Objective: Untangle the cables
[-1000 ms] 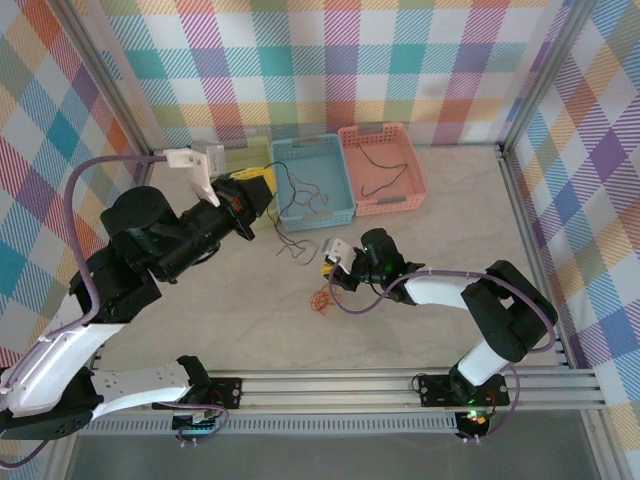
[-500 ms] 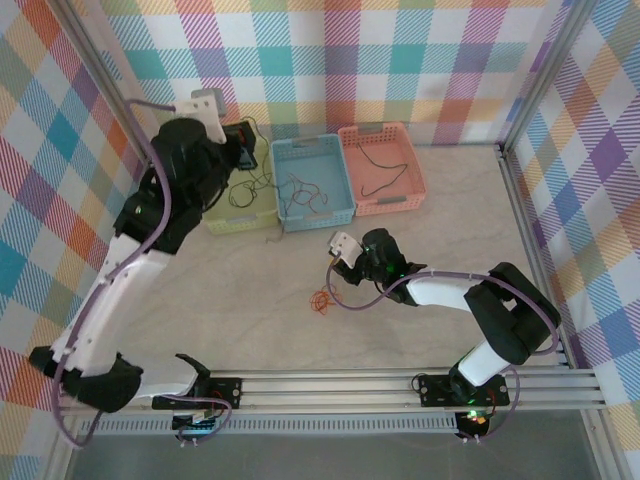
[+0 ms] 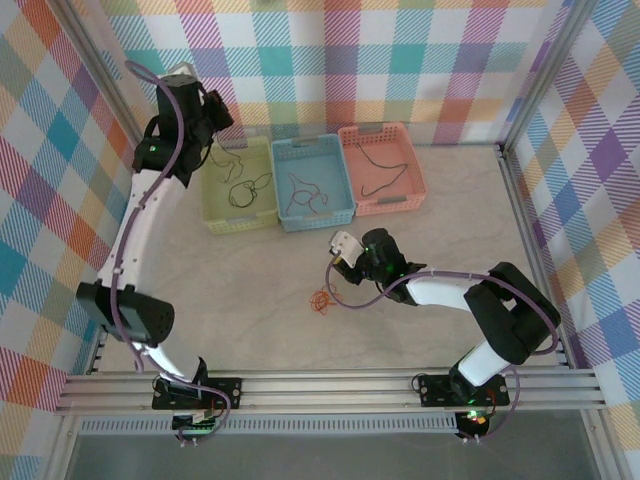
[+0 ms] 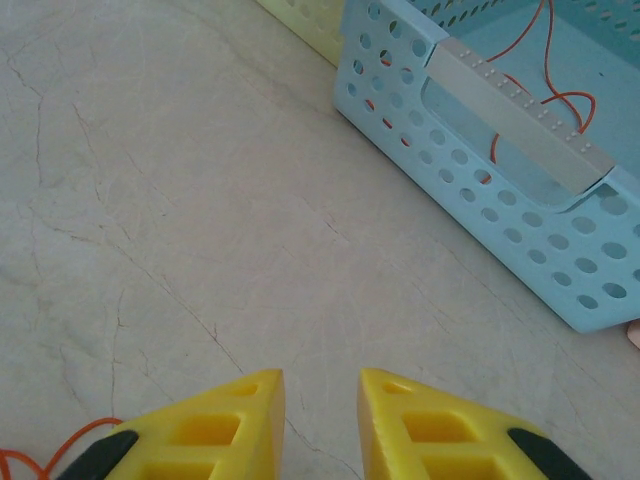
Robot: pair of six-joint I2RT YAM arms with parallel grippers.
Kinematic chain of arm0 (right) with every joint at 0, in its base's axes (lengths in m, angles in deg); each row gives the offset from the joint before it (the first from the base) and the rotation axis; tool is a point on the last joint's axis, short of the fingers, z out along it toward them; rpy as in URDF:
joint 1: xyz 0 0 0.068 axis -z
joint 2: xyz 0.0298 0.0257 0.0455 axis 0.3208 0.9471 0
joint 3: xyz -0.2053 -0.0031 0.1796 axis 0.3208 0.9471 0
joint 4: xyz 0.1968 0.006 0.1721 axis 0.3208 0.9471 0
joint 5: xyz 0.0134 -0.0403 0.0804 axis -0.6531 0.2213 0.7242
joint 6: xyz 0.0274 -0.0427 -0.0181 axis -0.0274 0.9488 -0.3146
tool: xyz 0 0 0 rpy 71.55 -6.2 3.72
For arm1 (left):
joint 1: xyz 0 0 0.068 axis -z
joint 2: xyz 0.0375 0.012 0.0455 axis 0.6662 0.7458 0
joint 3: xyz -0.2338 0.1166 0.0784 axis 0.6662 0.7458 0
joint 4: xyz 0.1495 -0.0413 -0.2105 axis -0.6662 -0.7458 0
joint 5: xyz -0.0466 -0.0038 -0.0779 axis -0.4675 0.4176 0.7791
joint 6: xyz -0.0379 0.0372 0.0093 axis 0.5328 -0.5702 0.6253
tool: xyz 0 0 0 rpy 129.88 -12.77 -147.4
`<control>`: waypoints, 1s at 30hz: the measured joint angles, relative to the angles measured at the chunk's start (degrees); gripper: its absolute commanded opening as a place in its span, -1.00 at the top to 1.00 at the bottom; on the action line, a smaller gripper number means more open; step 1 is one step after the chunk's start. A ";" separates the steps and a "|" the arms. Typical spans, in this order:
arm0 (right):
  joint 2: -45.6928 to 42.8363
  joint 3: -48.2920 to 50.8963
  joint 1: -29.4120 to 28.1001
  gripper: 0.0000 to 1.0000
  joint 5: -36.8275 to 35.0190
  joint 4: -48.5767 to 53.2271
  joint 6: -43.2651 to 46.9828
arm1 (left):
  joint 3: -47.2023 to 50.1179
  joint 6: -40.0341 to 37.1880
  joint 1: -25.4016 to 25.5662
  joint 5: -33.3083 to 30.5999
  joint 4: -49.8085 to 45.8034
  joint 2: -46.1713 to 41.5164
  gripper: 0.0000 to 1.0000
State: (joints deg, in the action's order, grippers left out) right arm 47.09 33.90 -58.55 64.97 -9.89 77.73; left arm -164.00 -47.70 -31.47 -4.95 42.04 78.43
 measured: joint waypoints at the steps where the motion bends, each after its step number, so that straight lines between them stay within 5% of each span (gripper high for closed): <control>1: 0.09 -0.13 0.00 0.46 0.00 0.11 0.00 | -0.70 0.15 -0.39 0.13 0.04 1.51 1.00; 18: 0.68 -1.64 0.00 0.46 0.04 1.42 -0.02 | 3.78 1.55 -2.93 0.61 2.16 19.91 0.99; 24: 1.18 -1.73 0.00 0.40 0.04 1.77 -0.02 | 5.51 2.29 -4.02 2.62 1.40 22.91 0.12; 30: 1.20 -1.75 0.00 0.31 1.95 1.60 -0.07 | 6.54 3.50 -4.13 5.92 0.24 21.57 -0.09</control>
State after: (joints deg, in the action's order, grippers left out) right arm 48.30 32.15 -58.55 66.91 -8.29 77.67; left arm -157.46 -44.20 -35.60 0.98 42.29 100.00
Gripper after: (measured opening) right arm 0.337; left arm 0.532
